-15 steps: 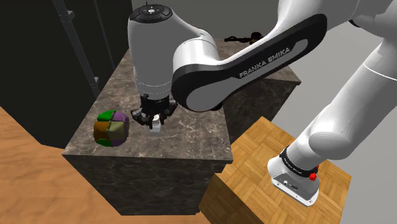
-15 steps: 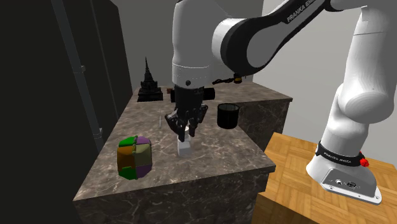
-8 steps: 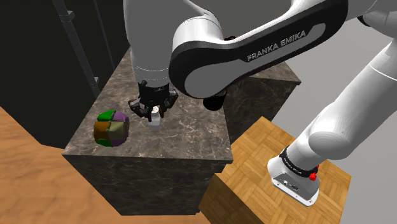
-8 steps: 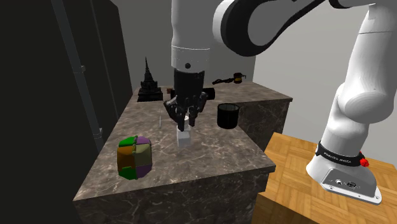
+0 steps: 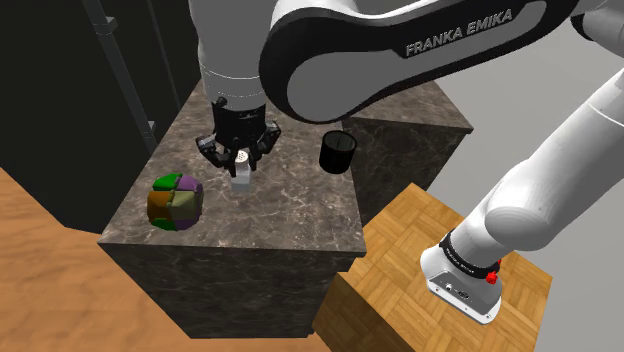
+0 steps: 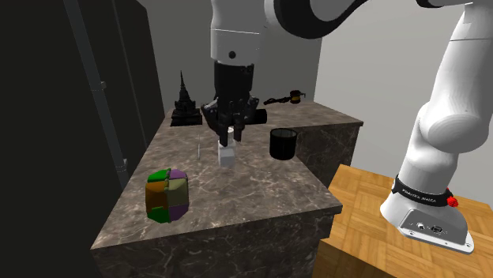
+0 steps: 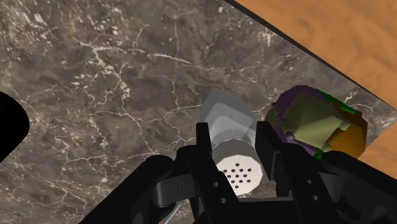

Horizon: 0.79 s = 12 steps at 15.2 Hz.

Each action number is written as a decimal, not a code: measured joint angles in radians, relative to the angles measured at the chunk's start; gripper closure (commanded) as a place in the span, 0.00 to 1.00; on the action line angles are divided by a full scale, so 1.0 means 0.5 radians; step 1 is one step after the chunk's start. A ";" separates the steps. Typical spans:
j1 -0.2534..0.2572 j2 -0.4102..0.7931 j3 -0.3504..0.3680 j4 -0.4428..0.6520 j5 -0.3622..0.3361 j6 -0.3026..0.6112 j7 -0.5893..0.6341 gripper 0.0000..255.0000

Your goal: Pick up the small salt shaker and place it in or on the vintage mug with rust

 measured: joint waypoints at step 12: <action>-0.049 -0.209 -0.087 0.088 0.169 -0.222 -0.213 1.00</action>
